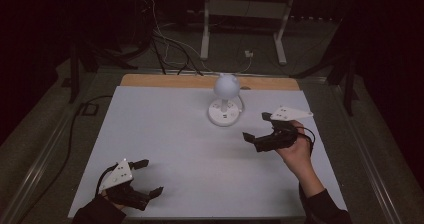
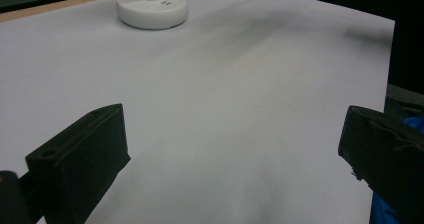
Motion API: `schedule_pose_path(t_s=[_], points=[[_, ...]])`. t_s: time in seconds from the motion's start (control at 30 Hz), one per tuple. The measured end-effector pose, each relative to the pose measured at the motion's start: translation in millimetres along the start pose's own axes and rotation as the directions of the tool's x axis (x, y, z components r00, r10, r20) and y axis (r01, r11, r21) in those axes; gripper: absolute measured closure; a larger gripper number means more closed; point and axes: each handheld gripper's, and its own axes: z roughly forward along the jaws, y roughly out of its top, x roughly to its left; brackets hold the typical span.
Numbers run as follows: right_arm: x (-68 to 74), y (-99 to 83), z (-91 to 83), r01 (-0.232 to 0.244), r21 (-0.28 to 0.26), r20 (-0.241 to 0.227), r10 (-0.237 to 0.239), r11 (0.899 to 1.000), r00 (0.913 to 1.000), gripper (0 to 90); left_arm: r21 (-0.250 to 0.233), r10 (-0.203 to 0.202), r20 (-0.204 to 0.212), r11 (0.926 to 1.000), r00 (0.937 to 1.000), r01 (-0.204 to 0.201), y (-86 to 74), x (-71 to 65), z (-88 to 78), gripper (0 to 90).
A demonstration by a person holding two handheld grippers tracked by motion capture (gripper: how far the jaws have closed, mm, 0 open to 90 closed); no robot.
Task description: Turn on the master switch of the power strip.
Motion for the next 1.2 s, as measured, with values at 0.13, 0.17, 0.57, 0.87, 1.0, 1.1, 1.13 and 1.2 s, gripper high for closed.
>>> schedule_pose_path(t_s=[0.13, 0.17, 0.57, 0.87, 1.0, 1.1, 1.13, 1.2], points=[[-1.4, 5.4, 6.5, 0.006, -0.009, -0.005, -0.006, 1.000, 1.0000, 0.0, 0.002, 0.001, -0.001, 1.0000, 1.0000, -0.001, 0.0, -0.1, 0.0, 0.1], [-2.3, 6.8, 8.6, 0.008, -0.007, -0.007, -0.008, 1.000, 0.9999, 0.0, 0.002, 0.001, -0.002, 1.0000, 1.0000, -0.001, 0.0, -0.2, 0.0, 0.1], [-12.5, 13.1, 30.4, 0.001, 0.002, 0.000, -0.001, 1.000, 1.0000, 0.0, 0.000, 0.002, 0.001, 1.0000, 1.0000, -0.002, 0.1, 0.0, -0.3, 0.1], [-20.2, 15.4, 47.2, 0.003, 0.028, -0.008, -0.003, 1.000, 1.0000, 0.0, -0.002, -0.002, 0.001, 1.0000, 1.0000, 0.002, 0.1, -0.1, -0.3, 0.0], [-22.7, 15.1, 55.5, 0.003, 0.034, -0.010, -0.002, 0.999, 1.0000, 0.0, -0.003, -0.002, -0.001, 1.0000, 1.0000, 0.002, 0.1, 0.1, -0.6, 0.1], [-24.1, 14.2, 62.1, 0.004, 0.033, -0.011, -0.003, 0.999, 0.9999, 0.0, -0.007, -0.005, -0.003, 1.0000, 1.0000, 0.005, 0.2, 0.5, -1.1, 0.0], [-24.9, 13.8, 66.5, 0.015, 0.036, -0.005, -0.015, 0.999, 0.9999, 0.0, -0.008, -0.006, -0.002, 0.9999, 1.0000, 0.006, 0.1, 0.7, -1.1, 0.1], [-25.2, 13.9, 68.6, 0.017, 0.040, -0.004, -0.017, 0.999, 0.9999, 0.0, -0.008, -0.007, -0.001, 0.9999, 1.0000, 0.007, 0.1, 0.7, -1.1, 0.1]])
